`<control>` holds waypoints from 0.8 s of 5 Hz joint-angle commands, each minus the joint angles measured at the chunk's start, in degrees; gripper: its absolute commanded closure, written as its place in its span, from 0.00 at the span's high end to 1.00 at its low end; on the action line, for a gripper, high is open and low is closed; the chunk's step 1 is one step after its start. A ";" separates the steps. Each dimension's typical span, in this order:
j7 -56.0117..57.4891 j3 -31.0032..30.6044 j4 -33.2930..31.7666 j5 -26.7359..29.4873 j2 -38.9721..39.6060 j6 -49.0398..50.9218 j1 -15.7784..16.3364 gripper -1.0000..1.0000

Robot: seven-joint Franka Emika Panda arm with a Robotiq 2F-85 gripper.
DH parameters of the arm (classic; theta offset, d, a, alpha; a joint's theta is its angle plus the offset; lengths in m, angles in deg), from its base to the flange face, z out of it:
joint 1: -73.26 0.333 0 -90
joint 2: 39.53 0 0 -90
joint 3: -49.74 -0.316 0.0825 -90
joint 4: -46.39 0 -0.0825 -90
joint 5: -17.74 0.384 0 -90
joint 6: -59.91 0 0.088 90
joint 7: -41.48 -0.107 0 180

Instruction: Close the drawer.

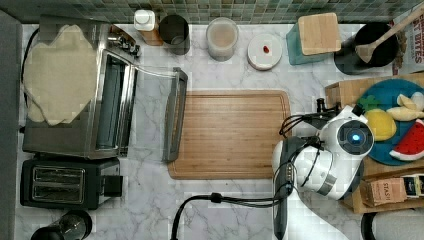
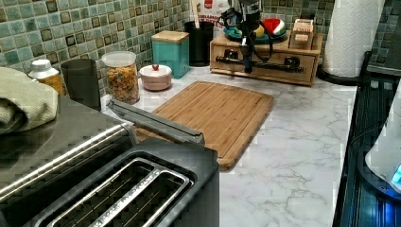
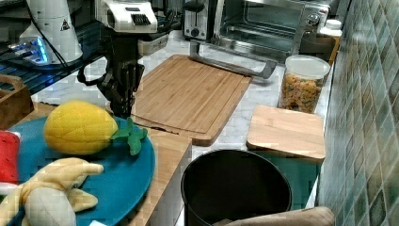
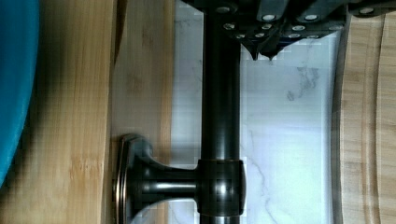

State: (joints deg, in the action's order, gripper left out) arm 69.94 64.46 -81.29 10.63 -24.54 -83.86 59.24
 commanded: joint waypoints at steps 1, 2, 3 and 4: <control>-4.33 6.42 4.36 -1.42 -0.67 -3.74 -4.59 0.00; -4.14 6.89 4.36 -1.20 -0.63 -3.76 -4.11 0.00; -4.15 6.99 4.36 -1.15 -0.62 -3.76 -4.00 0.00; -3.97 7.49 4.34 -0.92 -0.57 -3.76 -3.52 0.00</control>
